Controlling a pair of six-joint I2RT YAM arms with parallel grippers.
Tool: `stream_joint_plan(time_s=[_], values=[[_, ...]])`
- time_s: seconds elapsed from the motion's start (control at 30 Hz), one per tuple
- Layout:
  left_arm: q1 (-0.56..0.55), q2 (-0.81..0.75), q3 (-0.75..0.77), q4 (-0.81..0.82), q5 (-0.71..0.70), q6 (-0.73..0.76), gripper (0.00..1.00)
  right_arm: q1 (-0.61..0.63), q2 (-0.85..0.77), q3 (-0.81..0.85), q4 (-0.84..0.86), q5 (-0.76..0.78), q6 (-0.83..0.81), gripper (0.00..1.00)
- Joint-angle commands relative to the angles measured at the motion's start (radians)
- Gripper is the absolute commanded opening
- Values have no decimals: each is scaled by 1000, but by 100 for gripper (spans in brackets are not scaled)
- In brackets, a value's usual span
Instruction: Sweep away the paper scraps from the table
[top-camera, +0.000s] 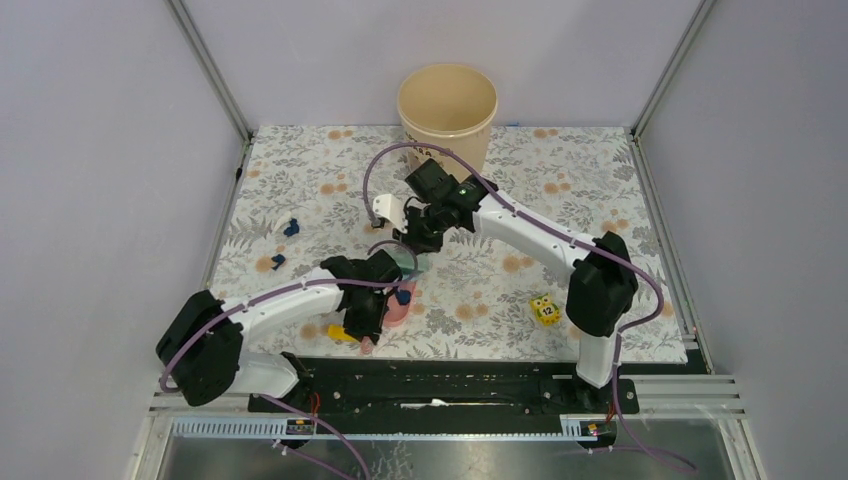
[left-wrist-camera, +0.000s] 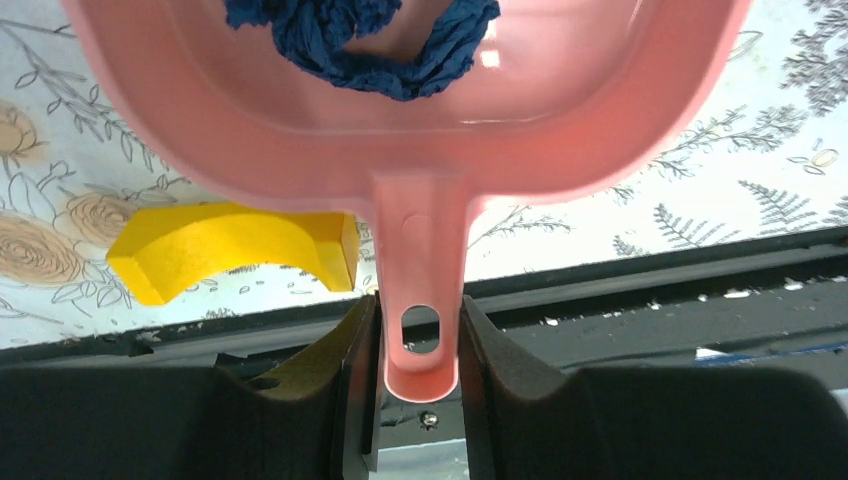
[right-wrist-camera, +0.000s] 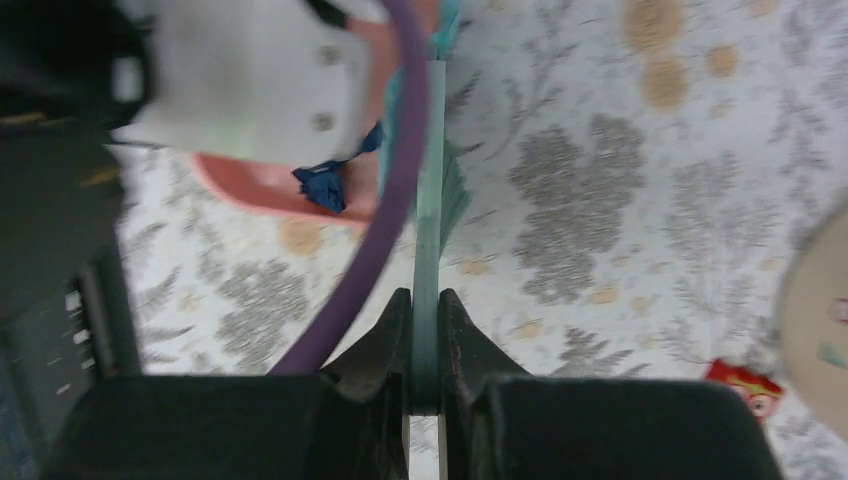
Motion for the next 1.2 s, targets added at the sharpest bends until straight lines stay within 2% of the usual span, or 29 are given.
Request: stream_joint_plan(time_s=[0.0,0.1,0.17,0.33,0.6,0.8,0.97,1.17], values=[[10,53,28,63,34,62,0,11,-70,28,-251,-205,44,0],[10,77,25,81,34,75,0,11,-116,30,-313,-249,29,0],[10,85,24,93,40,78,0,11,-156,16,-294,-232,49,0],[6,59,8,141,60,77,0,9,-197,21,-250,-157,87,0],[2,-40,7,159,11,58,0,8,-189,100,-250,17,138,0],[2,-80,12,190,-20,58,0,4,-272,102,-224,137,195,0],[2,-79,51,189,-62,74,0,-29,-376,23,-221,211,233,0],[3,-47,103,169,-75,98,0,-160,-588,-175,-168,134,318,0]])
